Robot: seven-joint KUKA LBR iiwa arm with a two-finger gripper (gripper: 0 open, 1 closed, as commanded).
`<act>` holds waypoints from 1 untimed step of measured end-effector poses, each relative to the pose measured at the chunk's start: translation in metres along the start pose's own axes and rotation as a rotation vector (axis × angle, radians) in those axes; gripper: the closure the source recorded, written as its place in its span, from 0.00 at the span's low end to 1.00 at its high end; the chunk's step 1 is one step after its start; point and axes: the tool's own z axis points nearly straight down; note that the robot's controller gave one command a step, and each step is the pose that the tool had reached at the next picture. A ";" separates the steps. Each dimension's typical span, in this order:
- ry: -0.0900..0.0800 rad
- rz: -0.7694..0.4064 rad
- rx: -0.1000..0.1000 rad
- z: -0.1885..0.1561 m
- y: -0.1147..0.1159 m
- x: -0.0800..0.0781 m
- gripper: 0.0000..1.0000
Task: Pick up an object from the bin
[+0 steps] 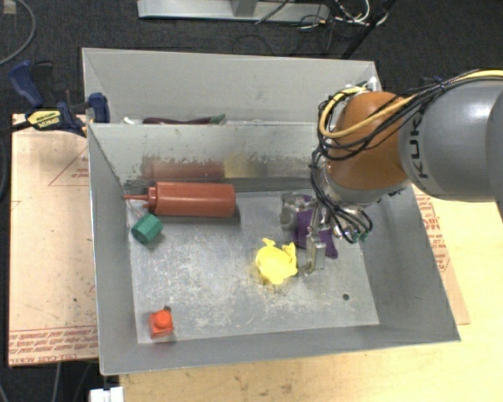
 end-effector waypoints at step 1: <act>0.000 -0.280 -0.005 0.008 0.019 0.007 0.00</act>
Offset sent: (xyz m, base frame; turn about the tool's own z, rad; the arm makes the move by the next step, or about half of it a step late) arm -0.0182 0.0240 -0.0011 -0.6043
